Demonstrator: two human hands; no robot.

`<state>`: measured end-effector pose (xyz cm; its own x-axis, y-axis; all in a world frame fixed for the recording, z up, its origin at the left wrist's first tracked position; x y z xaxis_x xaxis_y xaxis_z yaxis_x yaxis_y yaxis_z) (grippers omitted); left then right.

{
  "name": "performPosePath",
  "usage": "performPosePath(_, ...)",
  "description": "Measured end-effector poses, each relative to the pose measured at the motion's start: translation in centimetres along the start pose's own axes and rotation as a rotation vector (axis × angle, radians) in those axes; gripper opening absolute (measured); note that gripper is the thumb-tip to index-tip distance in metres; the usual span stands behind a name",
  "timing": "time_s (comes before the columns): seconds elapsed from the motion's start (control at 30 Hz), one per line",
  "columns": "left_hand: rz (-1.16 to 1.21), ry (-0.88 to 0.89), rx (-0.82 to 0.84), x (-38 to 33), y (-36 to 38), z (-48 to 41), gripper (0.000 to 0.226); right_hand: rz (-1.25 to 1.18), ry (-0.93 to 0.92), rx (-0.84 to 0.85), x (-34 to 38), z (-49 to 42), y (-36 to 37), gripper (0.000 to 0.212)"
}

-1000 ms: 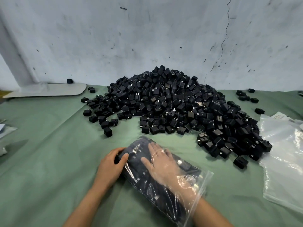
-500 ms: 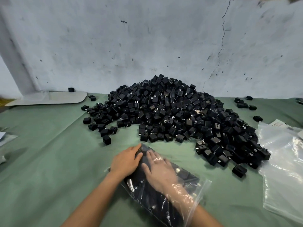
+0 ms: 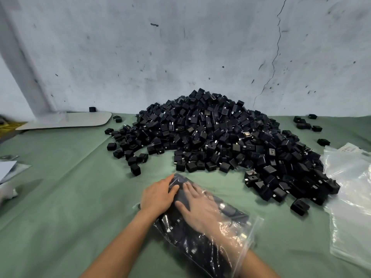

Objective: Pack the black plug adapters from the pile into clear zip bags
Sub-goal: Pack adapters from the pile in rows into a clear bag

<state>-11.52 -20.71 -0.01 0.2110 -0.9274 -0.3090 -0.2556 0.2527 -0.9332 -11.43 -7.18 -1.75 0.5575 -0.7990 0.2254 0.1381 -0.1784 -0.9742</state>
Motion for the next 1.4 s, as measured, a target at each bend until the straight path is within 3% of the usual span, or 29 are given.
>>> performPosePath(0.27, 0.026, -0.065, -0.011, 0.0, -0.4, 0.1, 0.049, -0.117, -0.015, -0.071, -0.1, 0.4, -0.5, 0.067)
performPosePath(0.5, 0.03, -0.062, 0.102, -0.6, -1.0, -1.1, 0.032, -0.157, -0.001, -0.065, -0.6, 0.2, 0.0, 0.064)
performPosePath(0.73, 0.087, -0.061, 0.112, -1.4, -1.4, -1.3, 0.028, -0.043, -0.025, -0.084, -0.6, -0.2, 0.7, 0.067)
performPosePath(1.4, 0.245, -0.063, 0.0, -1.2, -1.4, -1.5, 0.025, -0.064, -0.028, -0.04, -0.8, -0.7, 1.9, 0.076)
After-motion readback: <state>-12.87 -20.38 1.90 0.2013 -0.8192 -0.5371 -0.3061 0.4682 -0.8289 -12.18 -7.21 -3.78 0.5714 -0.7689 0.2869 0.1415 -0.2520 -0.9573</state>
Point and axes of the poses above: each hand's wrist, its own z-axis away from the middle knuckle, its own y-axis out of the palm, x = y × z, the point moved 6 cm from there along -z, towards the middle knuckle, and after that the axes turned 2 degrees about -x, right-handed, at the moved point
